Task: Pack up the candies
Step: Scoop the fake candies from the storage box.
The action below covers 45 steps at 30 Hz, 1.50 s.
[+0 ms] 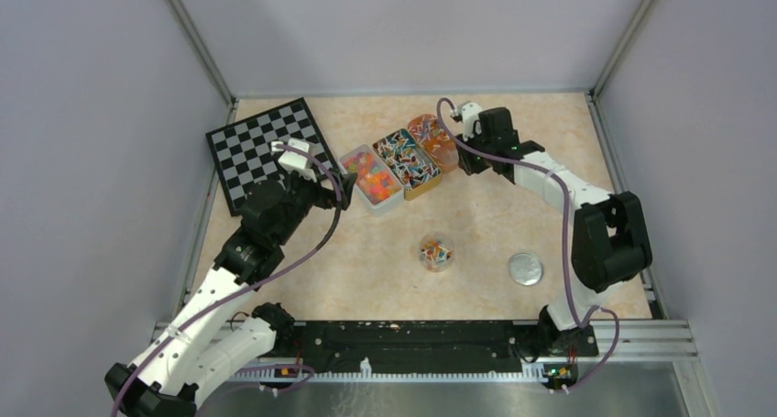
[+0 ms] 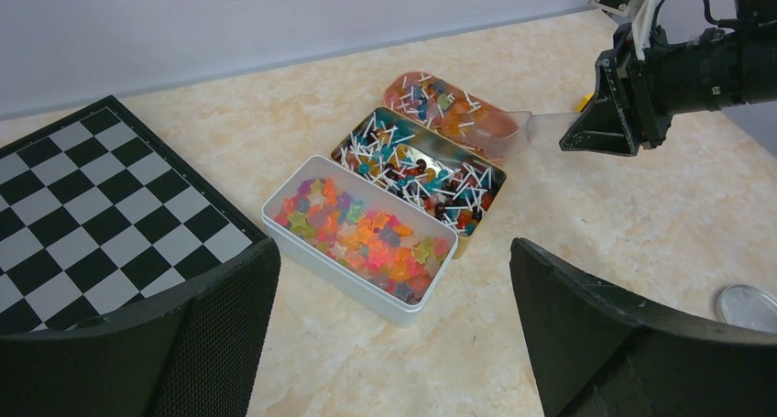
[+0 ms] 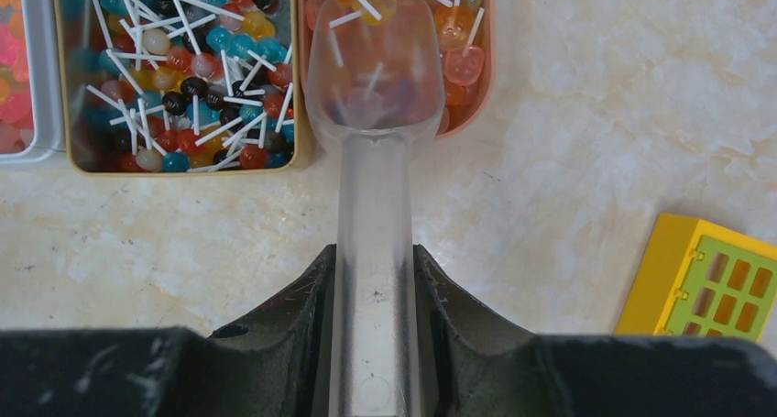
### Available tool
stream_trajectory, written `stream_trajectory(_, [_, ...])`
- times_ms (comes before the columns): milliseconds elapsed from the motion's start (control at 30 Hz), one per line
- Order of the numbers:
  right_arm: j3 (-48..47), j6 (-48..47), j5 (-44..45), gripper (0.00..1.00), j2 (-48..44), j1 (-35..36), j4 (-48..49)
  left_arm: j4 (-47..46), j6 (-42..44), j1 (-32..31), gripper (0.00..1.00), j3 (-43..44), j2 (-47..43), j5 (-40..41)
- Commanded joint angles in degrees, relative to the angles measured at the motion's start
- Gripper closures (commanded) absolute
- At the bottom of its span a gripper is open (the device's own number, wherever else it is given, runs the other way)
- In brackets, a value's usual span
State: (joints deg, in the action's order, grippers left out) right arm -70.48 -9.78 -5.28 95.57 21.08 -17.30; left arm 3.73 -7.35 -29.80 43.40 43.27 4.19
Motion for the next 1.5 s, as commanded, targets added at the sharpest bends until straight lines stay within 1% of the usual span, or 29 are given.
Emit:
stream_trajectory(0, [2.7,0.9,-0.4,1.0,-3.1,-0.8,3.8,-1.7,0.3,-0.1,0.01,0.9,-0.3,0.4])
stream_trajectory(467, [4.7,1.6,0.7,1.0,-2.5,-0.8,8.0,-1.6,0.4,-0.1,0.01,0.9,-0.2,0.5])
stream_trajectory(767, [3.5,0.0,0.9,1.0,-1.0,-0.9,9.2,-1.6,0.3,-0.1,0.01,1.0,-0.1,0.5])
stream_trajectory(933, [5.8,0.3,-1.0,1.0,-1.2,-0.9,13.2,-1.6,0.3,0.0,0.01,1.0,-0.2,0.5])
stream_trajectory(1200, [9.0,1.0,-1.8,1.0,-1.4,-0.8,18.2,-1.6,0.3,-0.1,0.01,1.0,0.1,0.1])
stream_trajectory(1467, [14.4,0.9,-3.1,1.0,-3.6,-0.8,24.8,-1.6,0.2,0.0,0.01,0.9,0.1,0.3])
